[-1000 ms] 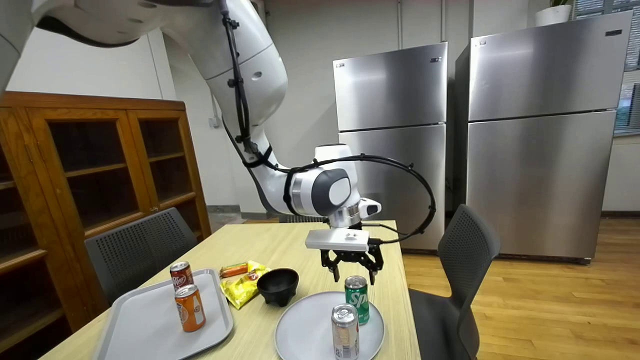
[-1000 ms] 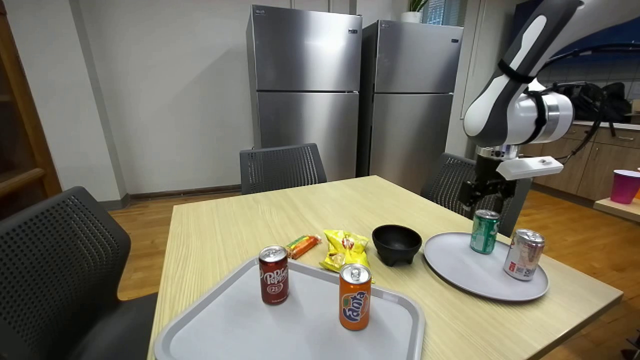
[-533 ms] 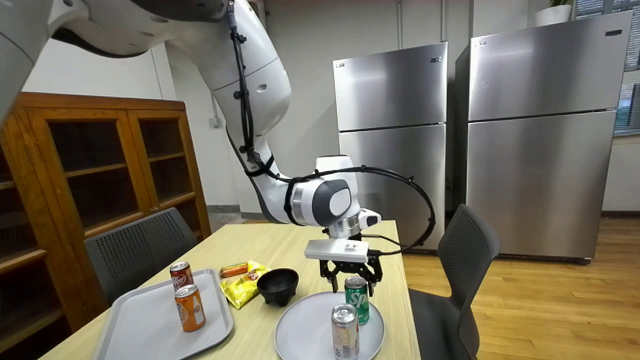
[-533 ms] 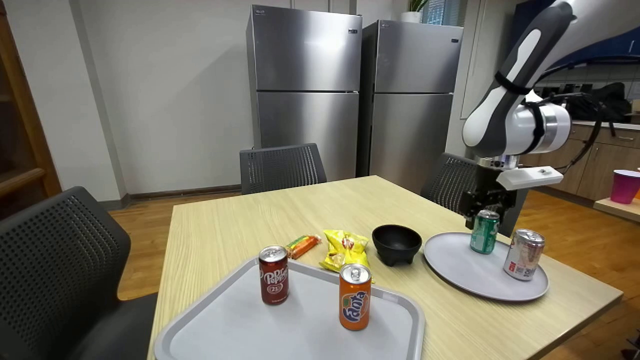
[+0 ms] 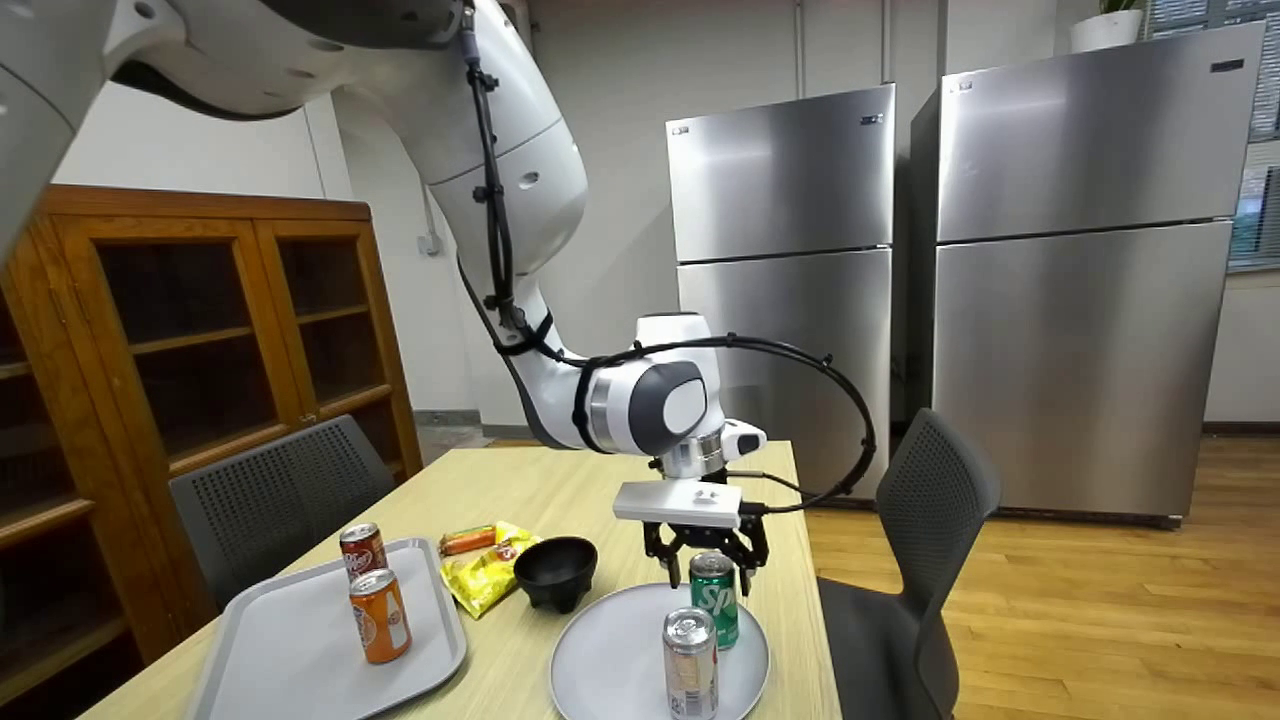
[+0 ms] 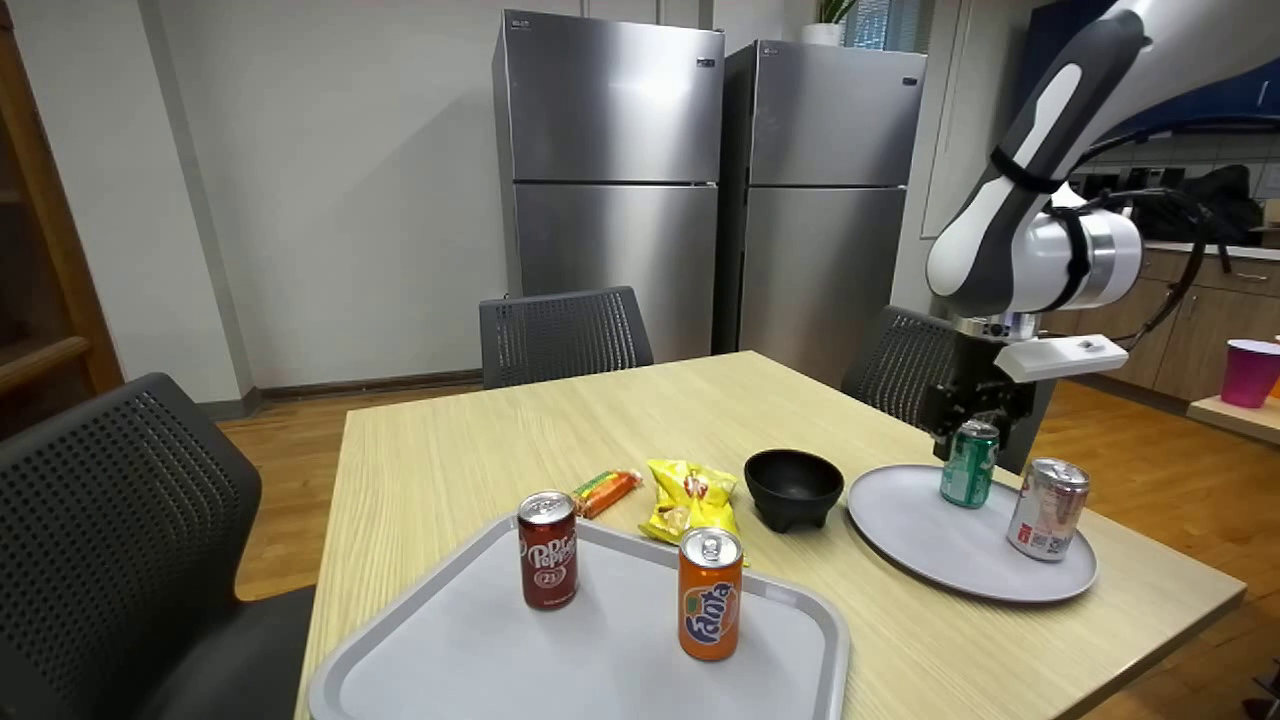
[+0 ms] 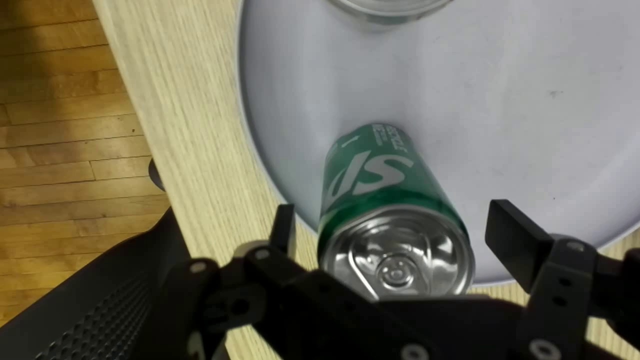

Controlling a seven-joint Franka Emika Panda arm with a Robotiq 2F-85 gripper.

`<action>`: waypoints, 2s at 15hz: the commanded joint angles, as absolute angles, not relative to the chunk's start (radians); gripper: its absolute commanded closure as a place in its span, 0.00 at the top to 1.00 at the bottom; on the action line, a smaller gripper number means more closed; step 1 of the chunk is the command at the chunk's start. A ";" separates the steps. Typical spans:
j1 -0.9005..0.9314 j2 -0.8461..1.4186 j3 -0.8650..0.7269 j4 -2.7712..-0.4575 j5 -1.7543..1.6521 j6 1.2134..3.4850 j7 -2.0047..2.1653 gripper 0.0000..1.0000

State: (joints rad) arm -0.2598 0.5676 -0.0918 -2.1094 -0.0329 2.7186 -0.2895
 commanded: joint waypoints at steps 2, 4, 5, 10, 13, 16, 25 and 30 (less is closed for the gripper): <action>-0.284 0.575 -0.076 -2.087 -0.039 2.713 -0.318 0.58; -0.285 0.576 -0.075 -2.086 -0.039 2.711 -0.319 0.42; -0.286 0.576 -0.073 -2.087 -0.039 2.710 -0.320 0.38; -0.311 0.523 -0.029 -2.129 -0.020 2.714 -0.386 0.38; -0.351 0.474 0.034 -2.156 0.008 2.711 -0.466 0.38; -0.384 0.421 0.098 -2.183 0.041 2.706 -0.549 0.38; -0.349 0.256 0.172 -2.311 0.146 2.720 -0.714 0.38; -0.263 0.182 0.186 -2.382 0.169 2.731 -0.741 0.38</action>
